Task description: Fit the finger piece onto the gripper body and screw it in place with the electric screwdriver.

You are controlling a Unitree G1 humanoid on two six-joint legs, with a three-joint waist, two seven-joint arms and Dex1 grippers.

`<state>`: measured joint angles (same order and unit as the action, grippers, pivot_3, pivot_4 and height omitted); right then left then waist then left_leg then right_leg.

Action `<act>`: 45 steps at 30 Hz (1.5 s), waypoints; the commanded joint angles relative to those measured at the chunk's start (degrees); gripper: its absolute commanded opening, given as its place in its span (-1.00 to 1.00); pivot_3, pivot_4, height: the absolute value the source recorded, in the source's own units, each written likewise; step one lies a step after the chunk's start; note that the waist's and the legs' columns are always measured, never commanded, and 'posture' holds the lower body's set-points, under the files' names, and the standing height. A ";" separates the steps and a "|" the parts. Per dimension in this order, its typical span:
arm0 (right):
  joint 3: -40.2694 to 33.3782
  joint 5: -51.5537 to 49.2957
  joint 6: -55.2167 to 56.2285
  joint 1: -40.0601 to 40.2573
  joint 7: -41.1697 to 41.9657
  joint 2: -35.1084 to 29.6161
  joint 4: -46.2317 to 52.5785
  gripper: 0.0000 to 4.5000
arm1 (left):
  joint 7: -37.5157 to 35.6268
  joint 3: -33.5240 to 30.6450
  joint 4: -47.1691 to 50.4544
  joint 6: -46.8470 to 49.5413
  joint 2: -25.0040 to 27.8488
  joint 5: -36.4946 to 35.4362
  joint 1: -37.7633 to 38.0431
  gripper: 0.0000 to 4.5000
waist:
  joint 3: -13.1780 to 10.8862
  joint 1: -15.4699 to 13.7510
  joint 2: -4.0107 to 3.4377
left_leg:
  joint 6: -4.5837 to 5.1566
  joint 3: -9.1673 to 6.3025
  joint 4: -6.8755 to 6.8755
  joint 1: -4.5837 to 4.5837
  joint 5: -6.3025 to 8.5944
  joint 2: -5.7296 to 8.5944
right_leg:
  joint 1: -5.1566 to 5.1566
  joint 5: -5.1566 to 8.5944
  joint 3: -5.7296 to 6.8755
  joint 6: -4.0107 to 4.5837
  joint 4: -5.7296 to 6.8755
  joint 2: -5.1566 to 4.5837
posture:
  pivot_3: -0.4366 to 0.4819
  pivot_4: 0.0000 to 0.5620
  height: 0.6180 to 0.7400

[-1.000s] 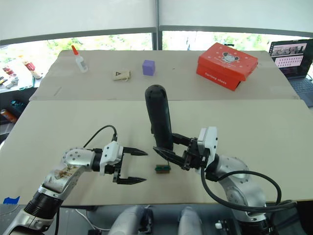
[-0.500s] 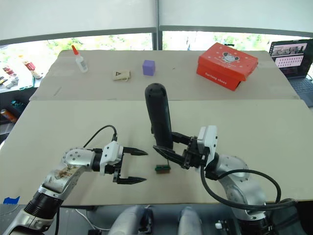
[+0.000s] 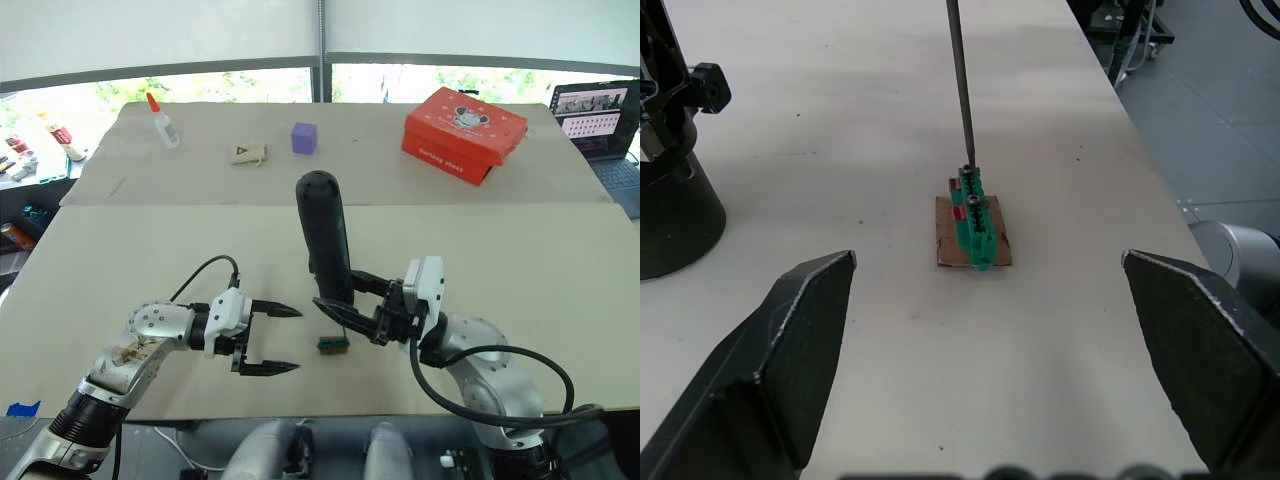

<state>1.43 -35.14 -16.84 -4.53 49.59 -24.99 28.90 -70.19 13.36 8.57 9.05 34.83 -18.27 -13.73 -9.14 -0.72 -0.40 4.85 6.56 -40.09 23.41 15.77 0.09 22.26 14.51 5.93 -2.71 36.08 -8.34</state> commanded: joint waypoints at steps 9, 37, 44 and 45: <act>-0.33 -1.46 0.69 -1.55 0.27 0.19 0.87 -0.15 | 0.48 -0.33 1.55 0.07 0.03 -0.29 -0.54 1.00 | 0.00 0.00 0.00 | 0.00 0.00 0.00 0.00 0.00 0.00 | 0.00 0.00 0.00 0.00 0.00 0.00 | -0.05 -0.47 1.00; -4.48 -25.17 -22.58 -42.11 -9.74 -3.18 -8.42 -0.15 | 2.50 -11.87 -1.01 10.46 6.66 -7.41 -4.61 1.00 | -0.03 0.07 0.07 | 0.02 -0.03 0.01 0.05 0.00 -0.01 | 0.03 -0.01 0.06 0.01 0.10 -0.03 | -0.05 -0.47 1.00; -0.84 -16.01 -18.76 -48.04 -3.80 0.20 -18.26 -0.15 | 0.64 -7.13 -14.85 3.89 1.73 -1.45 -15.15 1.00 | -0.02 0.17 0.14 | 0.02 0.07 0.03 0.13 -0.01 0.10 | 0.10 -0.01 0.12 0.00 0.08 0.01 | -0.05 -0.47 1.00; -0.49 -14.82 -18.18 -48.32 -2.80 0.41 -19.27 -0.15 | 0.28 -6.58 -16.43 3.13 0.97 -0.88 -16.35 1.00 | -0.02 0.16 0.15 | 0.02 0.08 0.02 0.20 -0.01 0.09 | 0.15 -0.01 0.13 -0.01 0.07 0.01 | -0.05 -0.47 1.00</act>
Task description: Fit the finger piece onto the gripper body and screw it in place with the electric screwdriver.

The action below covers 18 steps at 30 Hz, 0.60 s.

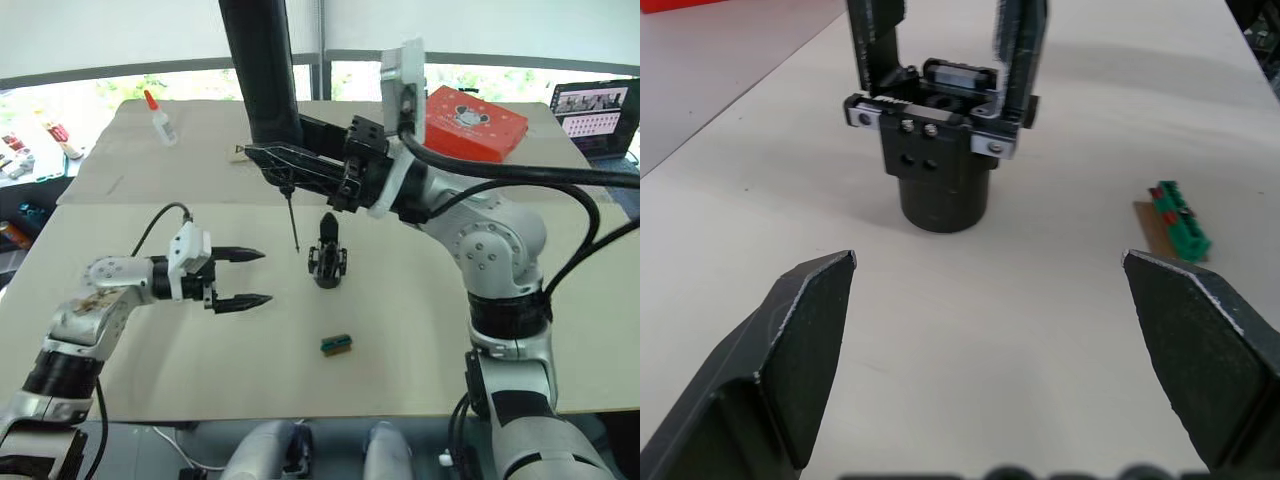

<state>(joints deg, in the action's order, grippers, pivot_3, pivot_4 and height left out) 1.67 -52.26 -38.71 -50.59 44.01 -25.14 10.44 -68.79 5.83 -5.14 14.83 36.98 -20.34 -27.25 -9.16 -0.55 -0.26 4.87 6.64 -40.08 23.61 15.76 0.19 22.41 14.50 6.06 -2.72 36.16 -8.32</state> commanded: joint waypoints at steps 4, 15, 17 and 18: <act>0.07 6.16 5.45 -2.91 6.29 1.20 -3.74 -0.15 | -2.11 2.22 -8.50 -5.54 -3.64 3.13 -6.68 1.00 | -0.02 0.20 0.03 | 0.00 0.00 -0.07 0.14 -0.01 0.00 | 0.10 0.00 0.05 0.00 0.03 0.00 | -0.05 -0.47 1.00; 0.79 13.69 8.81 -5.09 10.96 3.98 -11.39 -0.15 | -3.87 4.40 -21.12 -11.81 -9.44 7.51 -14.12 1.00 | -0.02 1.19 0.04 | 0.00 -0.01 -0.04 0.16 -0.01 0.00 | 0.14 0.00 0.08 0.00 0.04 0.01 | -0.05 -0.47 1.00; 0.66 14.63 9.39 -4.70 11.86 4.11 -12.07 -0.15 | -4.20 4.48 -22.23 -12.54 -10.02 8.09 -14.65 1.00 | -0.02 1.23 0.04 | 0.00 -0.01 -0.05 0.17 -0.01 0.00 | 0.14 0.00 0.08 0.00 0.03 0.01 | -0.05 -0.47 1.00; 0.54 15.01 9.54 -4.58 12.22 4.21 -12.25 -0.15 | -4.32 4.46 -22.65 -12.82 -10.23 8.33 -14.83 1.00 | -0.02 1.26 0.04 | 0.00 -0.01 -0.04 0.17 -0.01 0.00 | 0.15 0.00 0.08 0.00 0.03 0.01 | -0.05 -0.47 1.00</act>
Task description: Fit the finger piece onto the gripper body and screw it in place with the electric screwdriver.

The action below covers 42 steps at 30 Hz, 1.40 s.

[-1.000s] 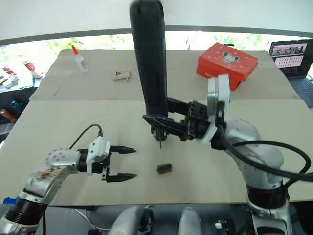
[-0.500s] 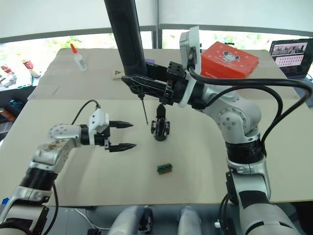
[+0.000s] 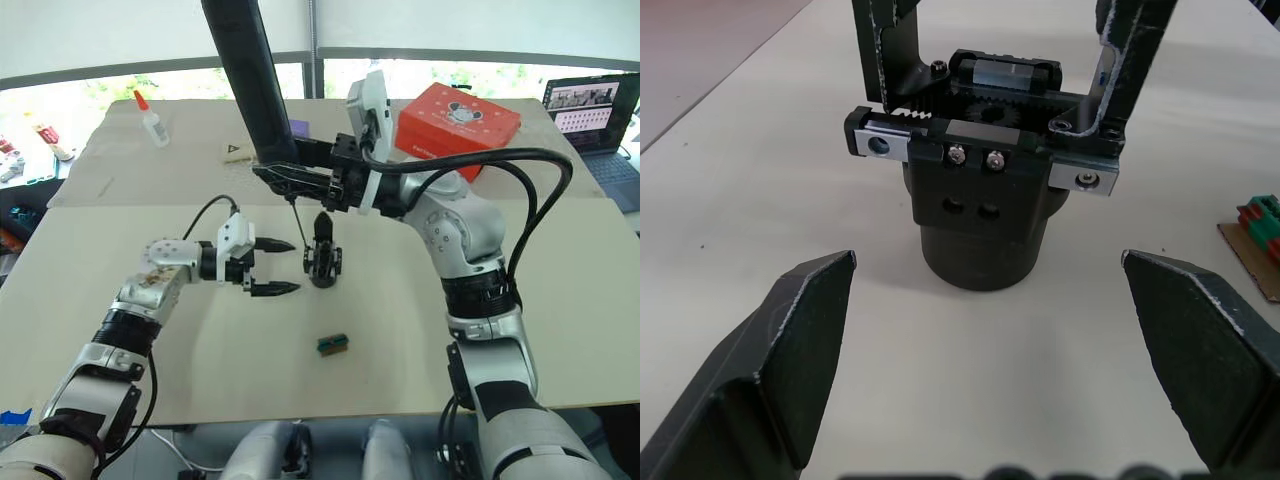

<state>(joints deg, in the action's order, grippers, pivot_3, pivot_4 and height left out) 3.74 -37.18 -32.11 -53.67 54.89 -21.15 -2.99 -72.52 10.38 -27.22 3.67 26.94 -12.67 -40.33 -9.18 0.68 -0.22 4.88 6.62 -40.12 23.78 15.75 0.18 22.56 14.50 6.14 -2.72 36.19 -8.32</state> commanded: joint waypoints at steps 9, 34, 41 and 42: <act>-1.78 0.68 2.19 0.25 1.74 0.36 3.08 -0.15 | -1.33 -0.31 -2.17 -3.01 -1.45 1.99 -2.52 1.00 | 0.00 0.13 0.00 | 0.00 -0.01 0.00 0.01 0.00 -0.02 | 0.02 0.00 0.00 0.00 0.01 0.00 | -0.05 -0.47 1.00; -1.86 2.07 3.59 3.43 2.68 1.06 3.08 -0.15 | -1.81 -0.16 -3.99 -4.72 -3.22 3.71 -3.57 1.00 | 0.00 0.10 0.00 | 0.00 -0.02 0.00 0.01 0.00 -0.01 | 0.02 0.00 0.00 0.00 0.01 -0.01 | -0.05 -0.47 1.00; -1.74 2.22 3.57 3.14 2.15 1.66 3.26 -0.15 | -1.74 -0.30 -3.91 -4.73 -3.20 3.66 -3.63 1.00 | 0.00 0.11 0.00 | 0.00 -0.02 0.00 0.01 0.00 -0.01 | 0.02 0.00 0.00 0.00 0.01 -0.01 | -0.05 -0.47 1.00; -1.74 2.22 3.47 2.94 2.03 1.77 3.24 -0.15 | -1.74 -0.30 -3.88 -4.73 -3.20 3.66 -3.61 1.00 | 0.00 0.11 0.00 | 0.00 -0.02 0.00 0.01 0.00 -0.01 | 0.02 0.00 0.00 0.00 0.01 0.00 | -0.05 -0.47 1.00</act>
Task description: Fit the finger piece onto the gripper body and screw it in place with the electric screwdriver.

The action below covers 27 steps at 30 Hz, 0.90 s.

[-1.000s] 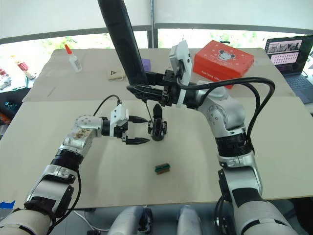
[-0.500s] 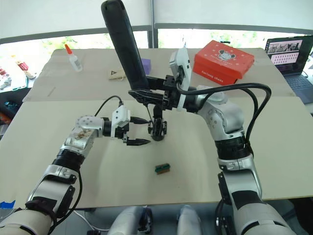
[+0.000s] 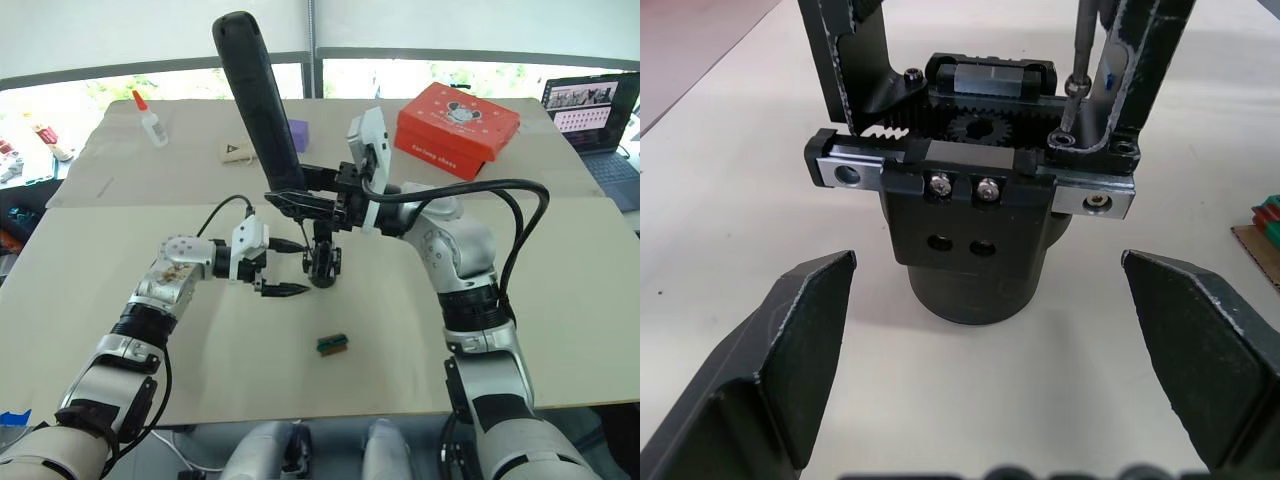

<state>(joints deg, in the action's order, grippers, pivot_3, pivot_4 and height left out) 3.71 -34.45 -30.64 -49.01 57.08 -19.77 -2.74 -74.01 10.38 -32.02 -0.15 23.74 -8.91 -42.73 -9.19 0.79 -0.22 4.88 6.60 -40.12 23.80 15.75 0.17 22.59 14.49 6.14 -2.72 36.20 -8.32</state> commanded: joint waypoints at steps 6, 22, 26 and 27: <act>-1.74 -0.58 1.43 -2.32 -0.37 0.51 2.90 -0.15 | -0.17 -0.30 1.03 -0.86 -0.02 -0.08 -1.19 1.00 | 0.00 -0.01 0.00 | 0.00 0.00 0.00 0.00 0.00 0.00 | 0.00 0.00 0.00 0.00 0.00 0.00 | -0.05 -0.47 1.00; -1.91 0.83 2.52 -1.57 0.93 0.23 2.45 -0.15 | 0.02 -0.48 0.67 -1.15 -0.05 -0.09 -1.54 1.00 | 0.00 0.00 0.00 | 0.00 0.00 0.00 0.00 0.00 0.00 | 0.00 0.00 0.00 0.00 0.00 0.00 | -0.05 -0.47 1.00; -1.93 1.00 2.67 -1.48 0.93 0.32 2.23 -0.15 | 0.02 -0.48 0.55 -1.16 -0.06 -0.07 -1.58 1.00 | 0.00 0.00 0.00 | 0.00 0.00 0.00 0.00 0.00 0.00 | 0.00 0.00 0.00 0.00 0.00 0.00 | -0.05 -0.47 1.00; -1.97 0.97 2.64 -1.45 0.86 0.38 2.16 -0.15 | 0.04 -0.47 0.53 -1.15 -0.07 -0.06 -1.58 1.00 | 0.00 0.00 0.00 | 0.00 0.00 0.00 0.00 0.00 0.00 | 0.00 0.00 0.00 0.00 0.00 0.00 | -0.05 -0.47 1.00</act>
<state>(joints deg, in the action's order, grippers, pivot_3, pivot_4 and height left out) 3.71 -32.72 -30.58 -49.06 57.41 -19.52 -2.75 -73.88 10.37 -32.03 -0.16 23.74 -8.90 -42.76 -9.19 0.78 -0.22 4.88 6.60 -40.12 23.80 15.75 0.17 22.58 14.49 6.14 -2.72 36.20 -8.32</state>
